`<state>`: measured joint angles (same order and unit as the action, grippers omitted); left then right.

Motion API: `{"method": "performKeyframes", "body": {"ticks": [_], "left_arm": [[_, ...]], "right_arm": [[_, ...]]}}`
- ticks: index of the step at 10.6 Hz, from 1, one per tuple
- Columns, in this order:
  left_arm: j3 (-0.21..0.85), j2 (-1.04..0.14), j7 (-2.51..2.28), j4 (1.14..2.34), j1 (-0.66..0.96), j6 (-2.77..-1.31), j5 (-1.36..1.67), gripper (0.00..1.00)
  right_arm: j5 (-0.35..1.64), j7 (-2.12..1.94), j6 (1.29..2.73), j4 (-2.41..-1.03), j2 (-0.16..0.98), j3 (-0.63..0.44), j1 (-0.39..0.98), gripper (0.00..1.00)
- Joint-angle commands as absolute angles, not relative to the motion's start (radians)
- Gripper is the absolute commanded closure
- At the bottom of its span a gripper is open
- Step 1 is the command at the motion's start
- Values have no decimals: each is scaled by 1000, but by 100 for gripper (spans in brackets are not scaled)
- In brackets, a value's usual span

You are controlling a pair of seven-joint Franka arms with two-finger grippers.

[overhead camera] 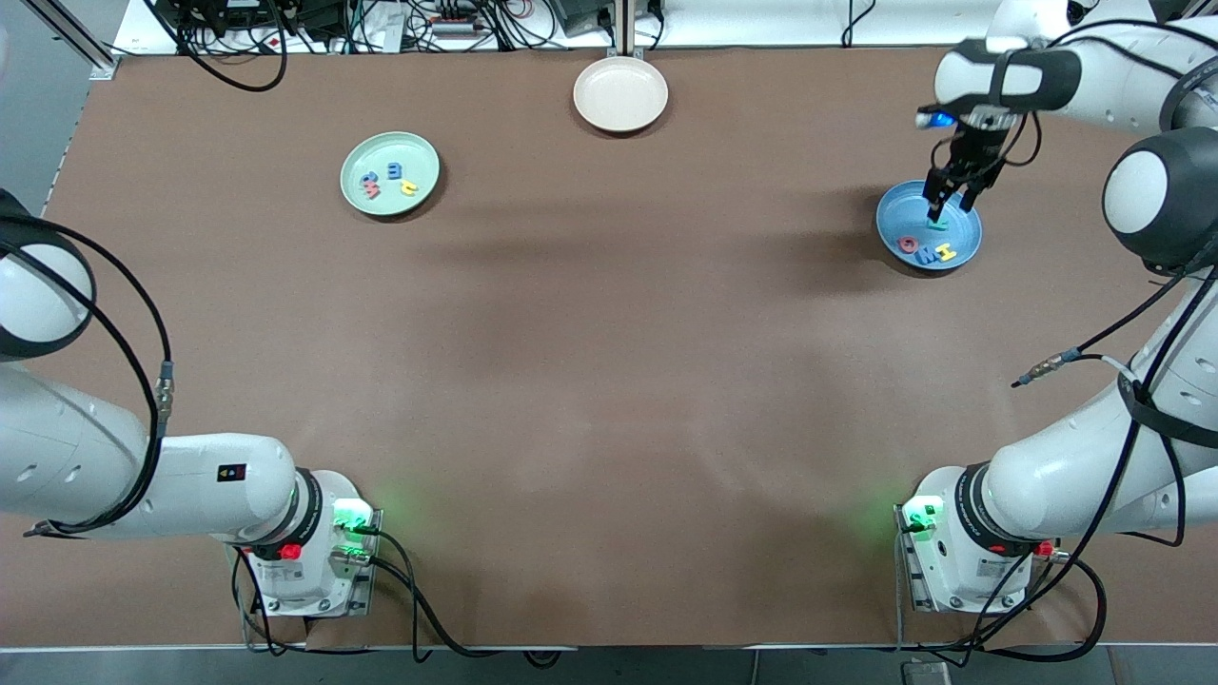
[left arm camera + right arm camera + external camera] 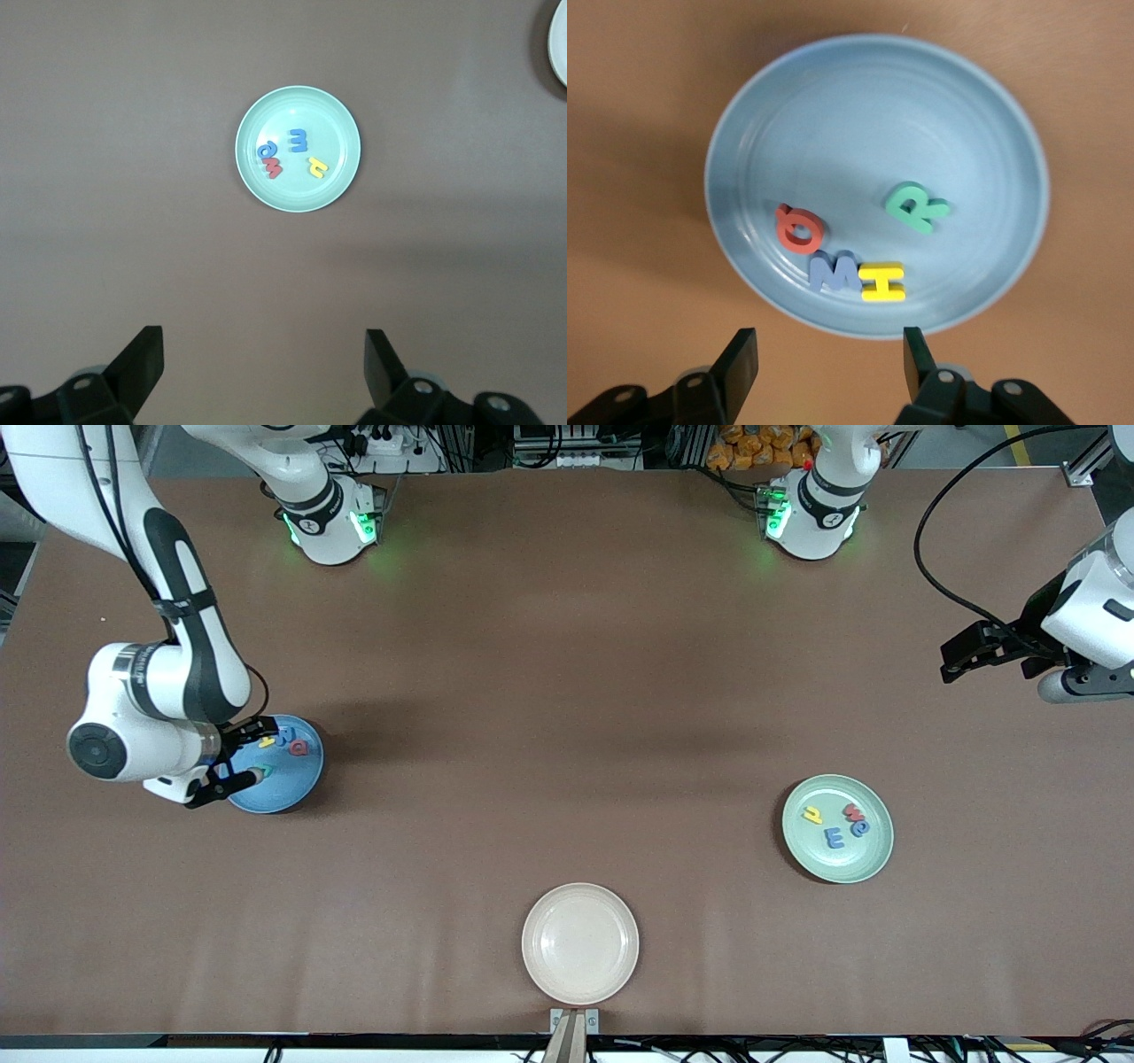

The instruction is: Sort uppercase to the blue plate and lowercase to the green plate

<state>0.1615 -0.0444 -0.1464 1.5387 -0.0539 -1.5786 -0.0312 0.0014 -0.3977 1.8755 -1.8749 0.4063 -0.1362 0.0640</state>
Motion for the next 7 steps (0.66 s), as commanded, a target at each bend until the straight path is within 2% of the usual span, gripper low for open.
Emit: {"method": "performKeyframes", "body": {"ticks": [1,4,5,7], "left_arm": [[156,-46,-123,1522,-52,-1577,-8,0],[155,-44,-126,1522,-58,-1575,-11,0],[155,-44,-126,1522,-58,-1575,-12,0],[155,-44,-124,1522,-63,-1575,-12,0]], "right_arm": [[20,-348,1742,-1768,365,-126,51,25],[18,-244,1495,-1588,278,-126,52,19],[18,-207,1446,-1536,241,-124,52,3],[20,-125,1372,-1450,184,-118,52,0]]}}
